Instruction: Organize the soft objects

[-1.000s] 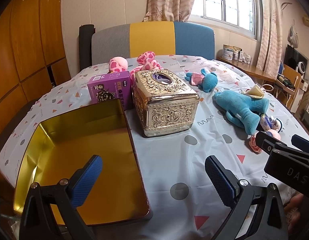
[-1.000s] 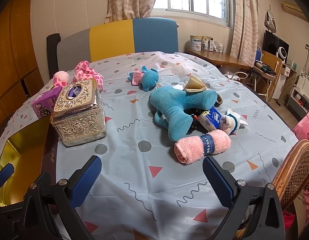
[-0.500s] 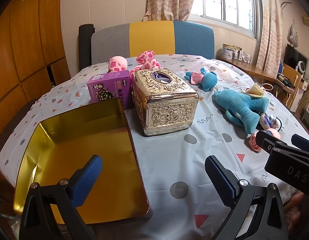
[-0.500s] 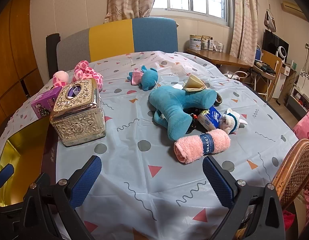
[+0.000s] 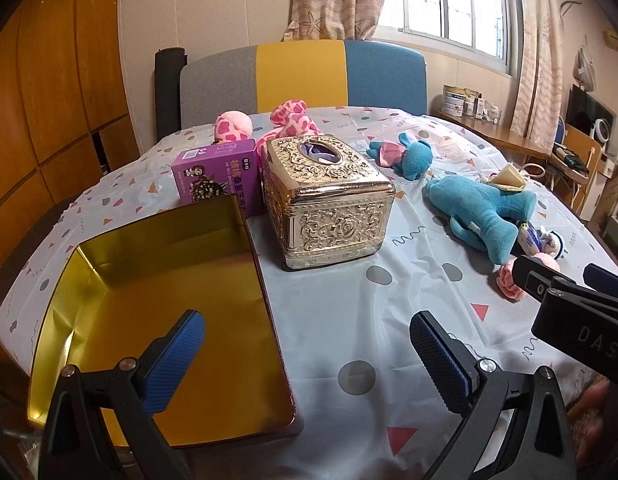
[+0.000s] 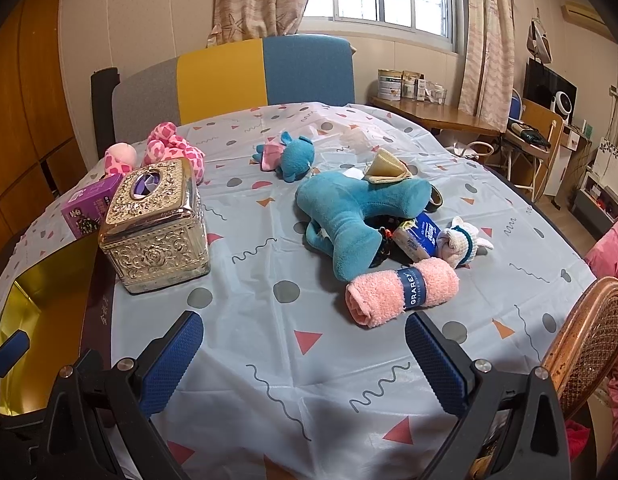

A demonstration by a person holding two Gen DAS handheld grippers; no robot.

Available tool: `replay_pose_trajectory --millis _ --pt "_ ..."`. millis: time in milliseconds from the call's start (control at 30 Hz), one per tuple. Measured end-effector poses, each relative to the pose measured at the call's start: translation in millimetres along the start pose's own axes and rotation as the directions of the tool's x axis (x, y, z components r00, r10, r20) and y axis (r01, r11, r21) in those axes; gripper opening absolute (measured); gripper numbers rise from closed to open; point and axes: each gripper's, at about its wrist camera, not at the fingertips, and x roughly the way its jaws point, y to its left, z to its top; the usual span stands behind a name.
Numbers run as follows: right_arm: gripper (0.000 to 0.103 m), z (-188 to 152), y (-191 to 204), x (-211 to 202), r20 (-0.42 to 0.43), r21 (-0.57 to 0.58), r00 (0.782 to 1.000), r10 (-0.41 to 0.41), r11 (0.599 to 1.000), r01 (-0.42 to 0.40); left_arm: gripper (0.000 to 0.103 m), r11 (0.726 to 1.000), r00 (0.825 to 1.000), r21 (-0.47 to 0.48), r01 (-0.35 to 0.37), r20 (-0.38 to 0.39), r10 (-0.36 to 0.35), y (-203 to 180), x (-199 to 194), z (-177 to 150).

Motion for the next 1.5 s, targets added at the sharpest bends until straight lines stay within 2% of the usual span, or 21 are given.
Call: replay_pose_trajectory --millis 267,433,567,633,700,767,867,1000,1133,1267,1400,1467,1500 --pt "0.103 2.5 -6.6 -0.7 0.009 0.009 1.000 -0.006 1.000 0.006 0.103 1.000 1.000 0.012 0.005 -0.005 -0.005 -3.8 1.1 -0.6" --pt "0.103 11.1 -24.8 -1.8 0.029 0.042 0.999 -0.028 0.999 0.027 0.103 0.999 1.000 0.027 0.019 -0.013 -0.019 -7.5 3.4 -0.1" --pt "0.103 23.6 -48.1 -4.3 0.048 0.090 0.998 -0.044 0.995 0.039 0.103 0.996 0.997 0.049 0.081 -0.018 -0.080 -12.2 5.0 1.1" --pt "0.103 31.9 -64.6 -5.4 0.052 0.127 0.998 -0.045 0.991 0.038 0.103 0.986 0.987 0.058 0.158 -0.039 -0.156 -15.8 7.3 3.6" --pt "0.103 39.3 -85.5 -5.3 0.048 0.179 0.998 -0.033 0.984 0.023 0.103 0.968 0.968 0.056 0.246 -0.064 -0.243 -19.3 9.0 8.1" --pt "0.103 43.8 -104.6 -4.6 0.042 0.230 0.999 -0.033 0.973 0.022 0.103 0.956 0.957 0.062 0.286 -0.076 -0.281 -26.1 10.3 13.7" --pt "0.103 46.3 -126.2 -5.6 0.047 0.271 0.996 -0.069 0.961 0.054 0.103 0.931 0.928 0.058 0.361 -0.123 -0.353 -39.4 17.9 23.3" --pt "0.103 46.1 -154.0 -5.4 0.044 0.322 0.994 -0.099 0.943 0.080 0.103 0.920 0.911 0.068 0.387 -0.181 -0.370 -60.3 32.3 30.8" --pt "0.103 44.7 -169.8 -1.9 0.034 0.352 0.994 -0.101 0.932 0.083 0.103 0.914 0.905 0.096 0.393 -0.215 -0.367 -81.0 46.1 36.4" --pt "0.103 41.6 -178.0 7.1 0.013 0.381 0.998 -0.060 0.923 0.050 0.103 0.904 0.900 0.151 0.400 -0.248 -0.357 -102.1 58.9 42.2" --pt "0.103 37.2 -190.5 12.7 0.003 0.431 1.000 -0.015 0.902 0.012 0.098 0.890 0.873 0.125 0.439 -0.292 -0.390 -117.8 70.3 48.2" --pt "0.103 35.7 -194.5 13.7 0.002 0.450 1.000 -0.008 0.893 0.006 0.093 0.876 0.869 0.164 0.453 -0.300 -0.393 -132.3 72.8 52.1" --pt "0.103 35.0 -197.2 13.4 0.005 0.460 1.000 -0.006 0.888 0.003 0.092 0.860 0.869 0.213 0.463 -0.301 -0.393 -142.8 71.7 53.3"
